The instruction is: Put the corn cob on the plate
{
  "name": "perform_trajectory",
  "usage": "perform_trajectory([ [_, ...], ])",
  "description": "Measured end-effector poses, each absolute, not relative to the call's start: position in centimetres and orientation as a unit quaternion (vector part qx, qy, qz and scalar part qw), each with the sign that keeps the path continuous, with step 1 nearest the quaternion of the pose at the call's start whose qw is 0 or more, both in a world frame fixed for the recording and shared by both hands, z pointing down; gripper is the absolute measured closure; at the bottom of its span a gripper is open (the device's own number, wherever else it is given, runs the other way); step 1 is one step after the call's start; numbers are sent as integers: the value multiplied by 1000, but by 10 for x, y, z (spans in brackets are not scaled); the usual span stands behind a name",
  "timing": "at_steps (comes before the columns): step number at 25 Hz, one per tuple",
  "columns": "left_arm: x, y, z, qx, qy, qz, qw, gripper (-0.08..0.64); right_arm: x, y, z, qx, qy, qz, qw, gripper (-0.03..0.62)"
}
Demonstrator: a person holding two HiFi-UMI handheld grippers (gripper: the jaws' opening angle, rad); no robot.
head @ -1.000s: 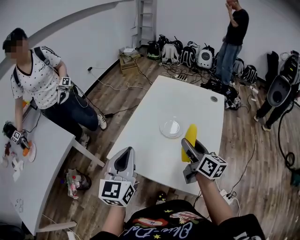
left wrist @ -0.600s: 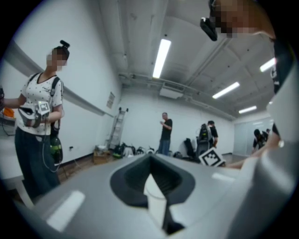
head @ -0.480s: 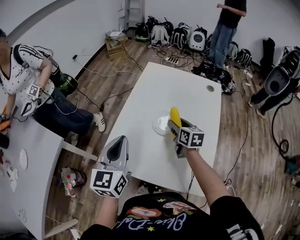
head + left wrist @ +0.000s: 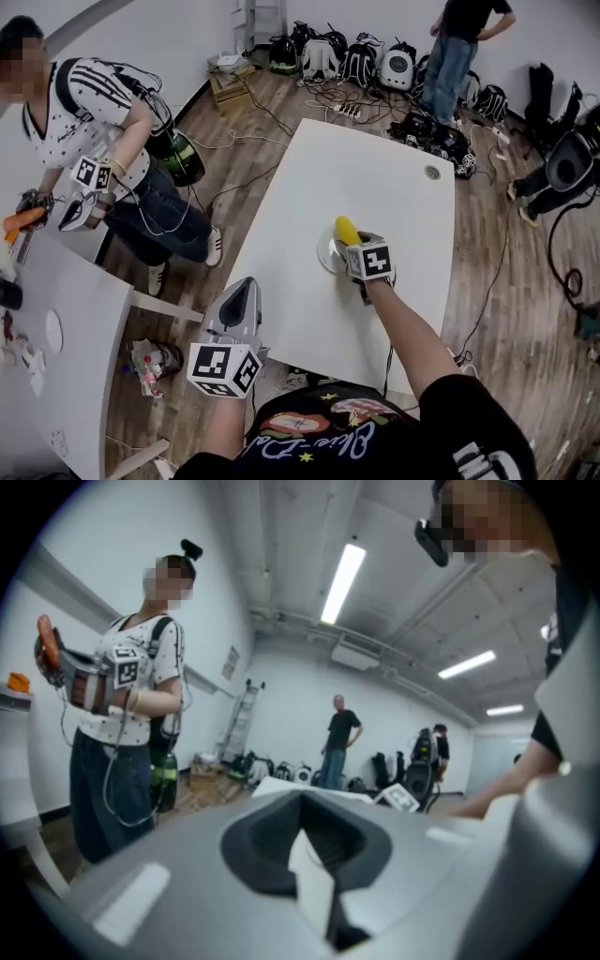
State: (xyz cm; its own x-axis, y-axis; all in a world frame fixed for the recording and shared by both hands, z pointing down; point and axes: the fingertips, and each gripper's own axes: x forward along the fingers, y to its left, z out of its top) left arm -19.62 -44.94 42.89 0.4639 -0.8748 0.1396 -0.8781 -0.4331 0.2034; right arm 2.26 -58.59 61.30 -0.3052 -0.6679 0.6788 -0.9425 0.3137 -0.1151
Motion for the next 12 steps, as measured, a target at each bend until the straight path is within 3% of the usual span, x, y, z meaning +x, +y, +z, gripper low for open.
perform_trajectory([
  [12,-206,-455,440,847,-512,21,142,568,15,-589,634,499,-769,258,304,330],
])
